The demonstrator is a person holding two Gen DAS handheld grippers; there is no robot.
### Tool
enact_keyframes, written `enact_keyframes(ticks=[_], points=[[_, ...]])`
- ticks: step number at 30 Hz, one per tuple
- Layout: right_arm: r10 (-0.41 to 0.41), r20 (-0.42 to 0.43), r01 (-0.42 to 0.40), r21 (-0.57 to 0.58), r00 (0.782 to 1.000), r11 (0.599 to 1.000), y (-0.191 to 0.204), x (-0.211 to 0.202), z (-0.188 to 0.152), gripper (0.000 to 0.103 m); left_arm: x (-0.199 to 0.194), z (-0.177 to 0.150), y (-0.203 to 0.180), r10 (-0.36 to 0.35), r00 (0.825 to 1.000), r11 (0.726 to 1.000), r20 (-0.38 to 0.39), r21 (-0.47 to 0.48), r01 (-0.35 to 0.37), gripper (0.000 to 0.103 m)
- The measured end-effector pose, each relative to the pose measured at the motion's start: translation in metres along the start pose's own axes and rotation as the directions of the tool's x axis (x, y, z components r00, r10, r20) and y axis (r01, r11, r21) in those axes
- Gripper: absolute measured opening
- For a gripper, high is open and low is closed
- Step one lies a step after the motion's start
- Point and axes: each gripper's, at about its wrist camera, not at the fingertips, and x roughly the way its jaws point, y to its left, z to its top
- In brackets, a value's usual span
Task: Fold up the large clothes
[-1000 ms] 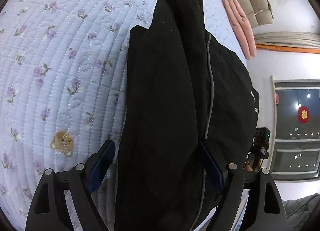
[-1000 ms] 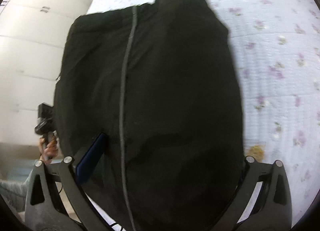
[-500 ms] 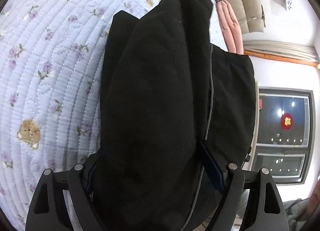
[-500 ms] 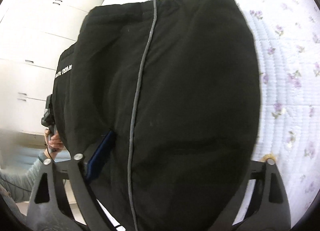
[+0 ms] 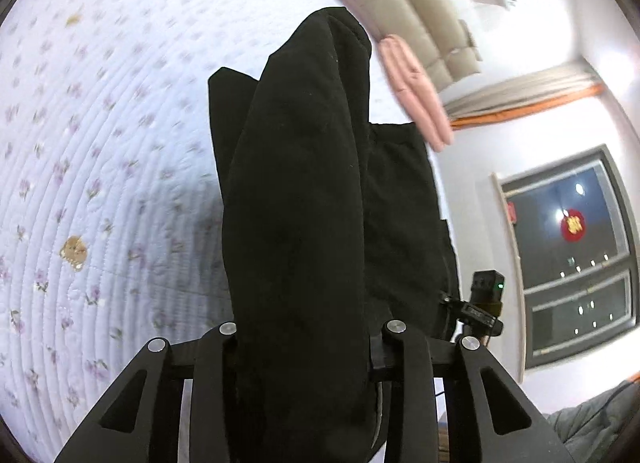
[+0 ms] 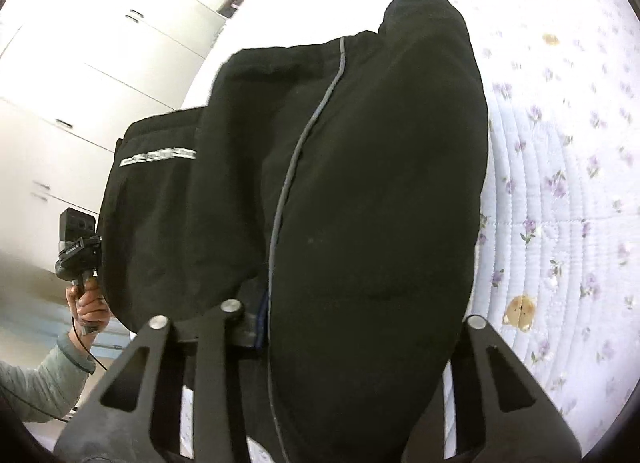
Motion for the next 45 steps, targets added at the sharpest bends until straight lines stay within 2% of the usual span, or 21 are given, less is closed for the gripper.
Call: enact_keyframes(ticks=[2, 6, 12, 18, 24, 29, 38, 45], points=[[0.012, 0.02, -0.012, -0.008, 1.0, 1.0, 0.01, -0.012, -0.003, 0.028, -0.01, -0.004, -0.018, -0.02, 1.0, 0.999, 0.013, 0.038, 0.02, 0.034], [-0.016, 0.059, 0.02, -0.069, 0.998, 0.997, 0.045, -0.039, -0.017, 0.028, -0.038, -0.014, -0.045, -0.075, 0.997, 0.992, 0.034, 0.1, 0.071, 0.034], [-0.054, 0.119, 0.068, -0.122, 0.991, 0.99, 0.089, -0.092, -0.049, 0.028, -0.094, -0.039, -0.057, -0.13, 0.991, 0.98, 0.043, 0.157, 0.122, 0.034], [-0.111, 0.111, 0.128, -0.151, 0.988, 0.98, 0.125, -0.118, -0.094, 0.028, -0.136, -0.083, -0.062, -0.15, 0.988, 0.973, 0.026, 0.183, 0.143, 0.034], [-0.156, 0.067, 0.163, -0.126, 0.985, 0.978, 0.136, -0.119, -0.136, 0.028, -0.146, -0.122, -0.06, -0.153, 0.988, 0.974, -0.004, 0.169, 0.152, 0.034], [-0.183, 0.019, 0.184, -0.108, 0.983, 0.977, 0.133, -0.105, -0.162, 0.028, -0.141, -0.154, -0.038, -0.149, 0.988, 0.977, -0.027, 0.153, 0.152, 0.034], [-0.208, -0.027, 0.204, -0.115, 0.978, 0.972, 0.13, -0.062, -0.184, 0.028, -0.131, -0.2, -0.002, -0.137, 0.991, 0.982, -0.006, 0.13, 0.136, 0.034], [-0.209, 0.011, 0.209, -0.115, 0.978, 0.971, 0.126, -0.055, -0.185, 0.028, -0.137, -0.224, 0.01, -0.139, 0.989, 0.984, 0.053, 0.124, 0.132, 0.034]])
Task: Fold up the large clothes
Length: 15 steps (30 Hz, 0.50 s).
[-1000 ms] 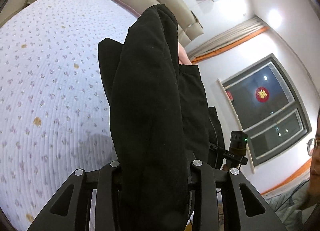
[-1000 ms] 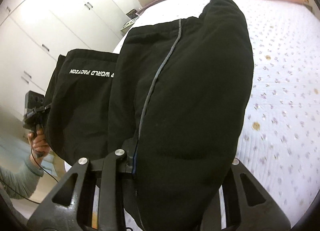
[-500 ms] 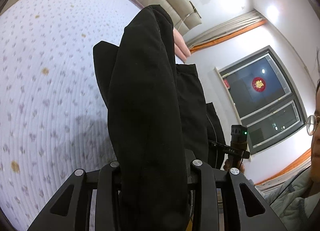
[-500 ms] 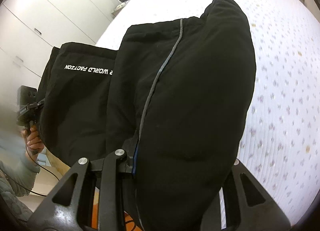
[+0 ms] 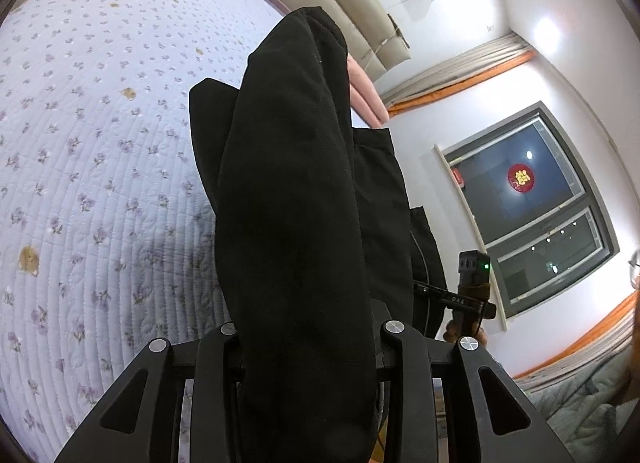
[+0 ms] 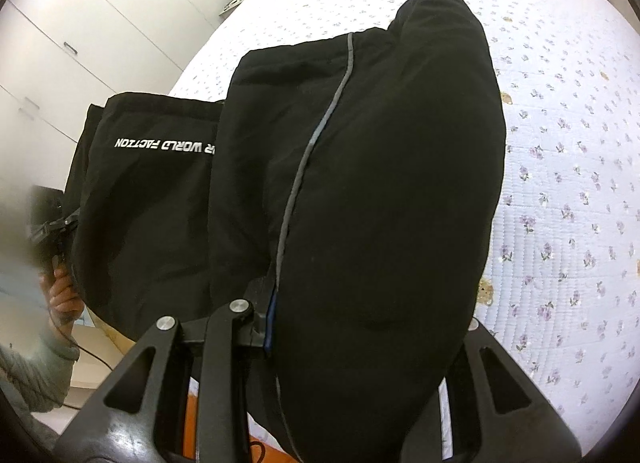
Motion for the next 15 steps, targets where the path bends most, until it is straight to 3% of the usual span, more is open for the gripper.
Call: enact_keyframes(ticks=[6, 9, 15], points=[[-0.026, 0.024, 0.025, 0.015, 0.999, 1.0, 0.009, 0.003, -0.008, 0.03, 0.002, -0.003, 0.027, 0.031, 0.999, 0.997, 0.016, -0.076, -0.03, 0.035], [-0.034, 0.036, 0.033, 0.026, 0.999, 0.999, 0.018, 0.006, -0.01, 0.032, 0.007, -0.001, 0.044, 0.083, 0.997, 0.986, 0.0, -0.142, -0.082, 0.039], [-0.043, 0.005, 0.042, 0.125, 0.999, 0.991, -0.01, 0.018, -0.024, 0.047, 0.007, -0.003, 0.085, 0.105, 0.994, 0.956, -0.003, -0.276, -0.102, 0.044]])
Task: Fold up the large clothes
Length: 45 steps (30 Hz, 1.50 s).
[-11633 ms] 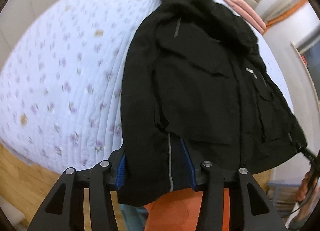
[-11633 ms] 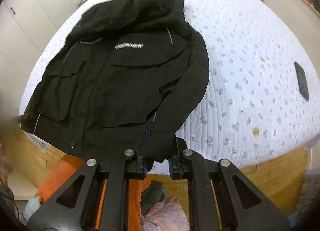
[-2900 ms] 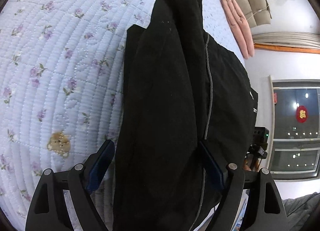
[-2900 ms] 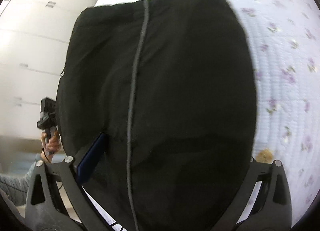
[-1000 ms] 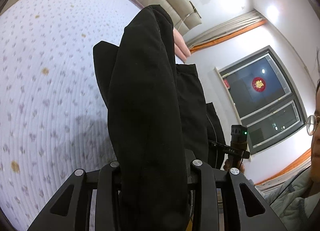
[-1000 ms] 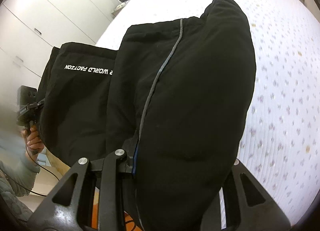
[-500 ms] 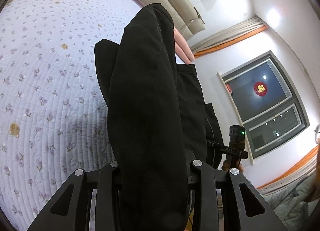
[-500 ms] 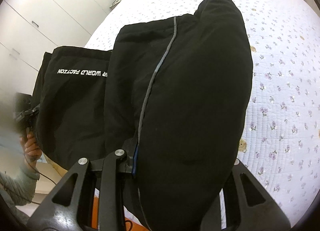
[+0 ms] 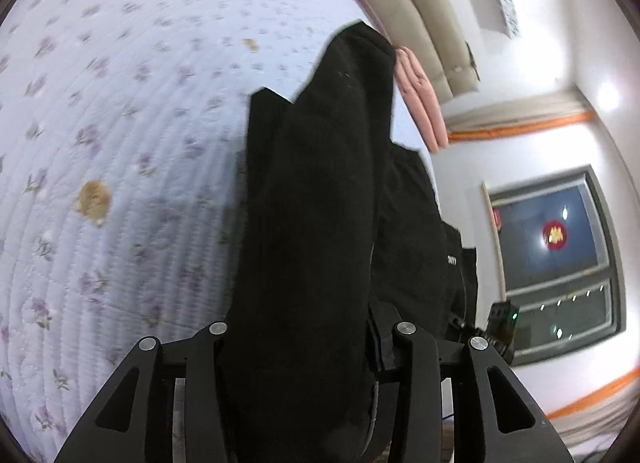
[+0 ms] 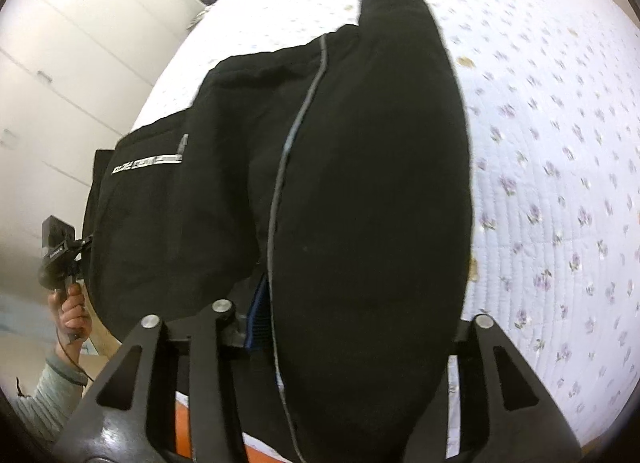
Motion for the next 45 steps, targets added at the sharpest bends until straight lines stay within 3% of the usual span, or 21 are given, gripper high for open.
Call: enact_keyframes(ticks=[7, 11, 13, 14, 16, 19, 21, 22, 23, 25, 28, 31, 33, 34, 35, 38, 45], points=[[0.04, -0.002, -0.039, 0.113, 0.999, 0.993, -0.032, 0.008, 0.001, 0.061, -0.011, 0.009, 0.016, 0.055, 0.997, 0.998, 0.045, -0.019, -0.054, 0.05], [-0.002, 0.012, 0.0, 0.164, 1.0, 0.986, -0.051, -0.004, 0.001, 0.073, -0.017, 0.009, 0.017, 0.151, 0.987, 0.988, 0.054, 0.023, -0.153, 0.058], [-0.007, 0.019, 0.003, 0.185, 1.0, 0.983, -0.055, -0.012, -0.001, 0.073, -0.024, 0.008, 0.01, 0.221, 0.972, 0.972, 0.079, 0.062, -0.226, 0.058], [-0.067, 0.022, 0.062, 0.176, 0.998, 0.982, -0.054, -0.019, -0.003, 0.073, -0.027, 0.006, 0.0, 0.274, 0.956, 0.955, 0.103, 0.087, -0.283, 0.058], [-0.194, 0.036, 0.188, 0.131, 0.98, 0.973, -0.046, -0.034, -0.003, 0.074, -0.037, -0.001, -0.028, 0.381, 0.907, 0.898, 0.179, 0.162, -0.41, 0.058], [-0.28, 0.061, 0.271, 0.126, 0.958, 0.954, -0.035, -0.061, -0.007, 0.074, -0.053, -0.016, -0.068, 0.492, 0.822, 0.797, 0.287, 0.233, -0.558, 0.056], [-0.287, 0.1, 0.276, 0.111, 0.953, 0.955, -0.027, -0.084, -0.015, 0.074, -0.06, -0.027, -0.094, 0.513, 0.79, 0.748, 0.337, 0.275, -0.604, 0.056], [-0.287, 0.119, 0.276, 0.104, 0.95, 0.956, -0.017, -0.091, -0.017, 0.074, -0.064, -0.037, -0.108, 0.511, 0.781, 0.728, 0.358, 0.302, -0.615, 0.056], [-0.286, 0.135, 0.275, 0.093, 0.949, 0.957, -0.005, -0.097, -0.024, 0.074, -0.063, -0.044, -0.122, 0.502, 0.783, 0.721, 0.368, 0.322, -0.613, 0.056], [-0.275, 0.156, 0.268, 0.065, 0.949, 0.961, 0.019, -0.1, -0.034, 0.074, -0.051, -0.066, -0.147, 0.463, 0.81, 0.728, 0.359, 0.366, -0.579, 0.057], [-0.254, 0.119, 0.253, 0.024, 0.96, 0.967, 0.056, -0.067, -0.05, 0.072, -0.018, -0.097, -0.163, 0.455, 0.841, 0.734, 0.293, 0.411, -0.54, 0.057], [-0.29, 0.06, 0.29, 0.005, 0.955, 0.957, 0.078, -0.034, -0.063, 0.07, 0.022, -0.117, -0.16, 0.516, 0.821, 0.693, 0.246, 0.444, -0.568, 0.057], [-0.35, 0.024, 0.35, -0.007, 0.936, 0.937, 0.08, -0.011, -0.065, 0.07, 0.049, -0.124, -0.145, 0.597, 0.775, 0.64, 0.209, 0.458, -0.617, 0.057], [-0.367, 0.0, 0.367, -0.009, 0.93, 0.93, 0.079, 0.001, -0.068, 0.07, 0.055, -0.125, -0.137, 0.615, 0.764, 0.63, 0.196, 0.459, -0.626, 0.056], [-0.37, -0.01, 0.369, -0.011, 0.929, 0.929, 0.078, 0.006, -0.07, 0.071, 0.059, -0.125, -0.13, 0.618, 0.765, 0.638, 0.182, 0.451, -0.623, 0.057], [-0.374, -0.019, 0.374, -0.02, 0.927, 0.927, 0.074, 0.015, -0.072, 0.072, 0.053, -0.117, -0.123, 0.592, 0.791, 0.69, 0.156, 0.41, -0.597, 0.057], [-0.327, -0.021, 0.327, 0.048, 0.945, 0.944, 0.074, -0.016, -0.067, 0.072, 0.018, -0.116, -0.145, 0.588, 0.787, 0.683, 0.187, 0.406, -0.607, 0.057]])
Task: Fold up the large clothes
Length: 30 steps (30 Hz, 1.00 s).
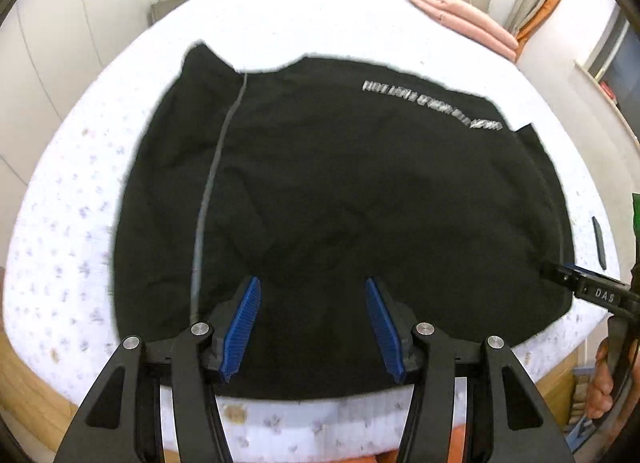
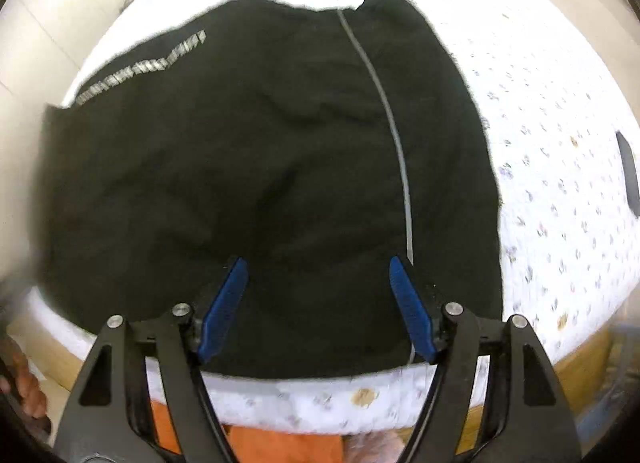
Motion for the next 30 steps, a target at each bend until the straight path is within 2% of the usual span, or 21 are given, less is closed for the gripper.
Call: enact_keyframes(ticks=[4, 6, 8, 12, 13, 15, 16, 19, 23, 30], points=[[-0.037, 0.072, 0.037, -0.004, 0.997, 0.999, 0.0, -0.054, -0.009, 0.074, -0.06, 0.001, -0.002, 0.073, 0.994, 0.997, 0.077, 0.032, -0.075, 0.057], [-0.041, 0.117, 0.042, 0.0, 0.992, 0.999, 0.001, -0.082, -0.015, 0.077, -0.096, 0.004, -0.006, 0.08, 0.989, 0.996, 0.121, 0.023, -0.083, 0.057], [-0.034, 0.171, 0.032, 0.016, 0.985, 0.999, 0.004, -0.116, -0.024, 0.085, -0.127, 0.005, -0.013, 0.08, 0.983, 0.996, 0.164, 0.015, -0.084, 0.057], [-0.042, 0.263, 0.04, 0.012, 0.964, 0.999, 0.019, -0.17, -0.041, 0.089, -0.185, -0.005, -0.027, 0.093, 0.965, 0.994, 0.247, 0.03, -0.103, 0.059], [-0.049, 0.285, 0.049, 0.006, 0.957, 0.999, 0.023, -0.178, -0.048, 0.091, -0.193, -0.008, -0.035, 0.106, 0.961, 0.992, 0.257, 0.037, -0.12, 0.069], [-0.048, 0.349, 0.05, 0.004, 0.936, 0.999, 0.03, -0.205, -0.06, 0.096, -0.21, -0.015, -0.042, 0.142, 0.95, 0.985, 0.279, 0.051, -0.163, 0.079], [-0.046, 0.376, 0.047, 0.007, 0.925, 0.999, 0.031, -0.21, -0.064, 0.102, -0.22, -0.019, -0.046, 0.153, 0.941, 0.983, 0.301, 0.054, -0.177, 0.079], [-0.043, 0.478, 0.034, 0.029, 0.877, 0.999, 0.036, -0.237, -0.081, 0.103, -0.244, -0.026, -0.049, 0.172, 0.927, 0.979, 0.334, 0.045, -0.198, 0.079], [-0.05, 0.501, 0.036, 0.037, 0.864, 0.999, 0.042, -0.251, -0.08, 0.103, -0.266, -0.031, -0.053, 0.175, 0.92, 0.98, 0.35, 0.032, -0.199, 0.079], [-0.095, 0.49, 0.101, 0.013, 0.866, 0.995, 0.055, -0.256, -0.087, 0.103, -0.289, -0.042, -0.063, 0.164, 0.899, 0.981, 0.406, 0.029, -0.192, 0.079]])
